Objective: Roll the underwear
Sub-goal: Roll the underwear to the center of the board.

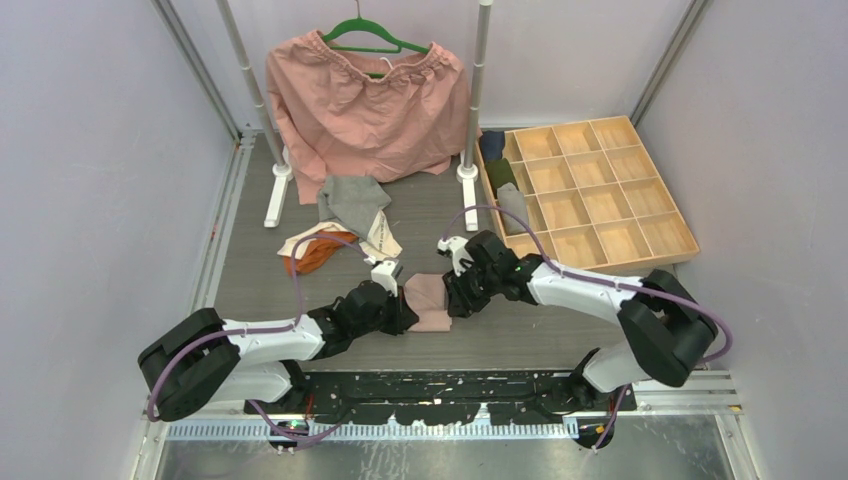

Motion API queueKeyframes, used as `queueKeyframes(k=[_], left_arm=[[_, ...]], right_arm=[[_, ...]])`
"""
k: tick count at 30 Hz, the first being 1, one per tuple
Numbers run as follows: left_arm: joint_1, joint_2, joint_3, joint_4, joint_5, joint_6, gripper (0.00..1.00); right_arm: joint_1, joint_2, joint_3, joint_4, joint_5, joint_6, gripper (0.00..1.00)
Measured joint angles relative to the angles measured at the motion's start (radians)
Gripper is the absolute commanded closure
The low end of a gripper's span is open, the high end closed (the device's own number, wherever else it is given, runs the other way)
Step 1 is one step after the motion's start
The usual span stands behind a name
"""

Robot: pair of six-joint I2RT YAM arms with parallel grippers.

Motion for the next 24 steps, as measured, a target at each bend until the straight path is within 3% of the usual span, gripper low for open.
queueKeyframes(k=[8,12,15,19,24], left_arm=[[0.000,-0.004,0.000,-0.009,-0.014,-0.006,0.99],[0.000,-0.017,0.000,-0.033,-0.032,-0.007,0.99],[0.000,-0.021,0.000,-0.045,-0.042,-0.009,0.99],[0.000,-0.029,0.000,-0.058,-0.050,-0.015,0.99],[0.000,-0.033,0.000,-0.070,-0.057,-0.020,0.99]], right_arm=[[0.000,-0.182,0.073,-0.089,0.188,-0.045,0.56],[0.000,-0.196,0.159,-0.107,0.362,-0.025,0.31],[-0.003,-0.216,0.153,-0.098,0.419,-0.012,0.23],[-0.005,-0.212,0.150,-0.097,0.404,-0.010,0.20],[-0.005,-0.212,0.139,-0.067,0.304,-0.012,0.28]])
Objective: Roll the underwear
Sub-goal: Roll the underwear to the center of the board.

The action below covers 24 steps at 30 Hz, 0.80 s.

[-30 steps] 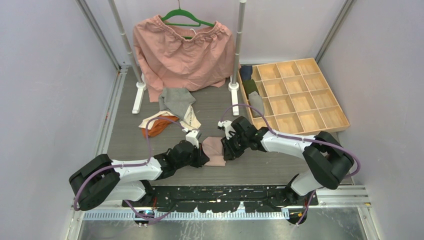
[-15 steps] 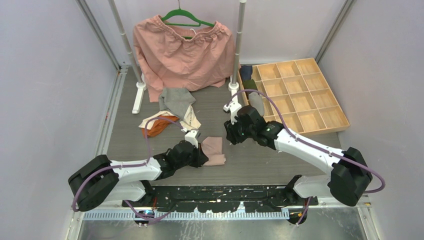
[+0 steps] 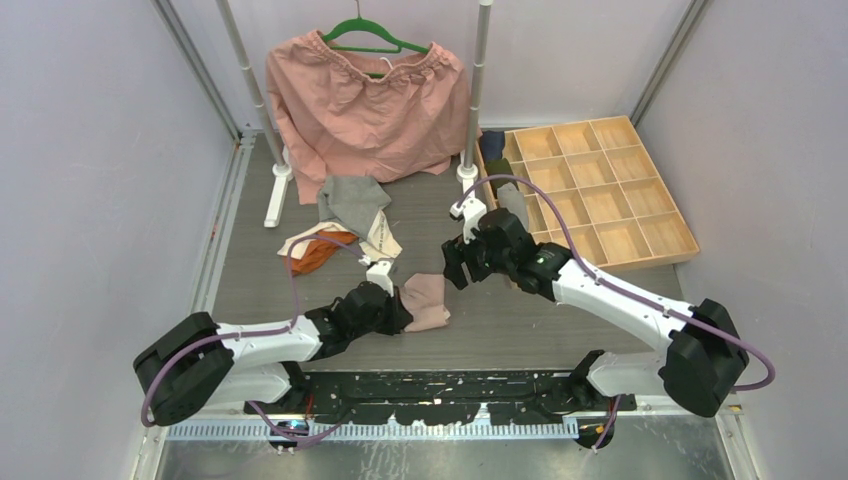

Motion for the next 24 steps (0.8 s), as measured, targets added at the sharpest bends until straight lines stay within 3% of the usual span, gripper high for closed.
queueKeyframes(k=[5,14,24], left_arm=[[0.000,-0.006,0.000,-0.016,-0.006,0.000,0.99],[0.001,-0.006,0.000,-0.029,-0.010,0.000,0.99],[0.001,-0.006,0.005,-0.039,-0.010,0.000,0.99]], right_arm=[[0.069,-0.029,-0.039,0.035,0.039,-0.066,0.25],[0.473,-0.073,-0.133,0.111,0.151,-0.394,0.25],[0.533,0.016,-0.150,0.126,0.174,-0.624,0.22]])
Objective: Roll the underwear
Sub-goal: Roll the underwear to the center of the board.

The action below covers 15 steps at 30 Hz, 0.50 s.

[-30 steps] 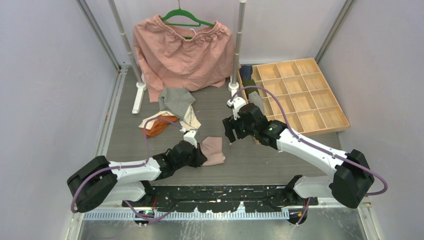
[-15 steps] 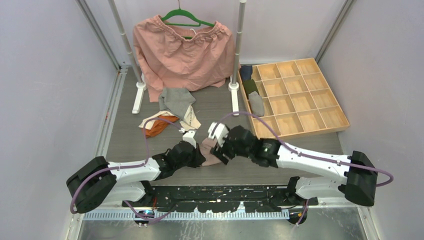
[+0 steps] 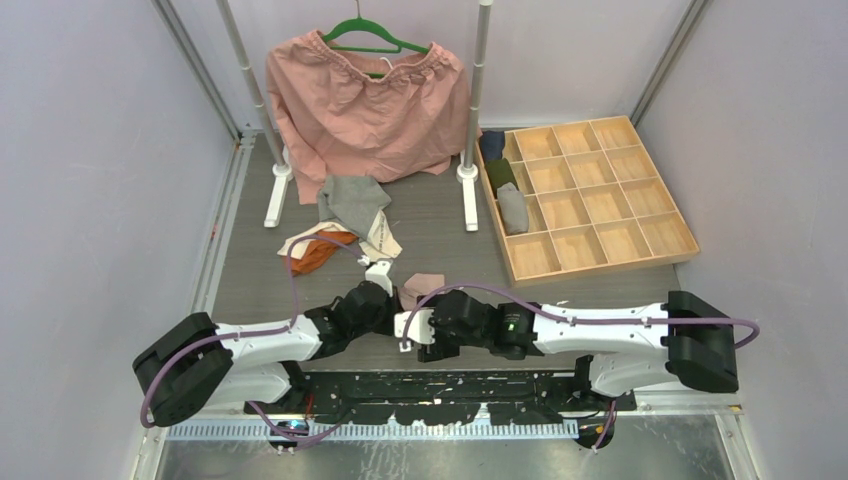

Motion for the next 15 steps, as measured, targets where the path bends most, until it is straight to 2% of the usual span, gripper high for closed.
queueKeyframes(k=[7,15], left_arm=[[0.000,0.000,0.013,-0.023,0.001,0.002,0.99],[0.000,0.014,0.027,-0.032,0.007,0.006,0.99]], right_arm=[[0.006,0.048,-0.029,0.047,-0.004,-0.156,0.22],[0.019,0.124,-0.029,0.082,0.022,-0.245,0.25]])
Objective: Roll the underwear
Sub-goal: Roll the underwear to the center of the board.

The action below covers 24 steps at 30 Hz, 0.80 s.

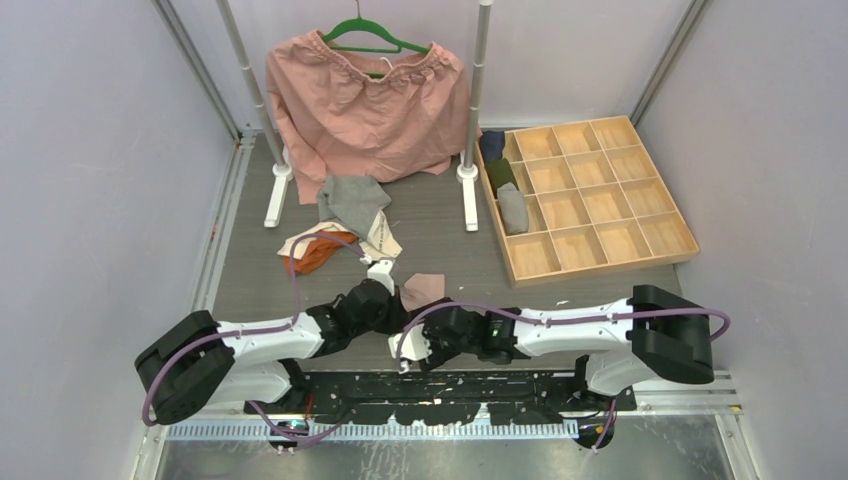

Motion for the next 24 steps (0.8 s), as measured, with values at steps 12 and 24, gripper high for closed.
queueKeyframes(k=[12,24], left_arm=[[0.000,0.007,0.003,0.002,0.002,0.011,0.99],[0.000,0.009,0.006,0.002,0.003,0.013,0.99]], right_arm=[[0.015,0.080,-0.003,0.056,0.058,-0.076,0.32],[0.037,0.158,-0.006,0.116,0.135,-0.131,0.39]])
